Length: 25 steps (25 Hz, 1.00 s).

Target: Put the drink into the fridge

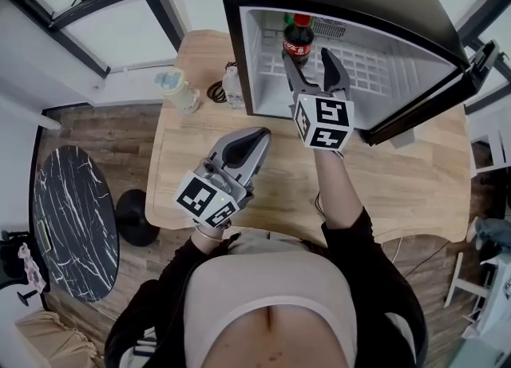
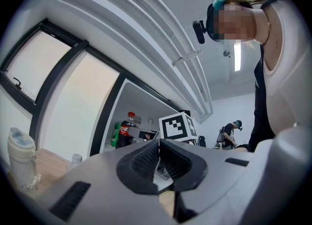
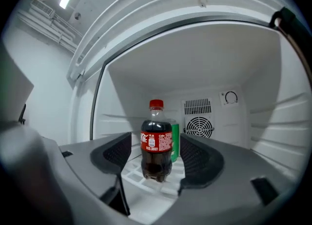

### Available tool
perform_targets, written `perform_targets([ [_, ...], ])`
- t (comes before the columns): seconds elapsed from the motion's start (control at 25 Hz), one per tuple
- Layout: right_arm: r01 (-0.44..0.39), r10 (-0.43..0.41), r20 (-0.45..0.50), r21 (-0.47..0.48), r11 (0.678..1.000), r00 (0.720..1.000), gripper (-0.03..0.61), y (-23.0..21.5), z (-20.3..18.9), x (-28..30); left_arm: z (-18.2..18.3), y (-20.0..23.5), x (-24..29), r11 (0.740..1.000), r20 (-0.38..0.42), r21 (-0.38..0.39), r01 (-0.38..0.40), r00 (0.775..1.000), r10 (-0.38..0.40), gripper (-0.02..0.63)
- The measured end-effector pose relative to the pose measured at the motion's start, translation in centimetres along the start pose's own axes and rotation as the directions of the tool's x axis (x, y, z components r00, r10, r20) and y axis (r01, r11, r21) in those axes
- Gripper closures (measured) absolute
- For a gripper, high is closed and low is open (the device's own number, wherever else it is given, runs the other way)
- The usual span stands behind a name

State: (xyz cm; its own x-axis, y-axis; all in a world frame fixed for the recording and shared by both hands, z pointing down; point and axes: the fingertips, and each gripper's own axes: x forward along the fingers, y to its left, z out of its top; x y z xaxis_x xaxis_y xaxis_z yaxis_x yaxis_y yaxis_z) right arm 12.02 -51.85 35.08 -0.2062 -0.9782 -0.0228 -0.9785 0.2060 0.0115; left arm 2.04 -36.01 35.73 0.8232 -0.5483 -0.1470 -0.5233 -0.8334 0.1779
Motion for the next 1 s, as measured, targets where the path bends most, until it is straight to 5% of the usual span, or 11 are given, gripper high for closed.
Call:
perform_targets([
  [0.16,0.007,-0.007,0.029,-0.002,1.000,1.000,0.265,-0.4,1.1,-1.6,0.0,-0.3,0.7,1.000,0.001,0.003,0.016,1.000,-0.016,0.603],
  [0.24,0.020,-0.019,0.041,-0.020,1.000,0.999,0.336,-0.7,1.5,-2.5,0.0,-0.5,1.1,1.000,0.003,0.002,0.025,1.000,-0.025,0.603],
  [0.64,0.030,-0.029,0.028,-0.042,0.999,0.999,0.482,-1.5,1.1,-6.3,0.3,-1.2,3.7,0.997,0.013,0.009,0.071,0.997,-0.071,0.603],
  [1.0,0.029,-0.030,0.028,0.032,0.999,0.999,0.531,-2.1,1.0,-9.2,0.2,-1.2,5.4,0.994,0.006,0.010,0.111,0.994,-0.111,0.603],
])
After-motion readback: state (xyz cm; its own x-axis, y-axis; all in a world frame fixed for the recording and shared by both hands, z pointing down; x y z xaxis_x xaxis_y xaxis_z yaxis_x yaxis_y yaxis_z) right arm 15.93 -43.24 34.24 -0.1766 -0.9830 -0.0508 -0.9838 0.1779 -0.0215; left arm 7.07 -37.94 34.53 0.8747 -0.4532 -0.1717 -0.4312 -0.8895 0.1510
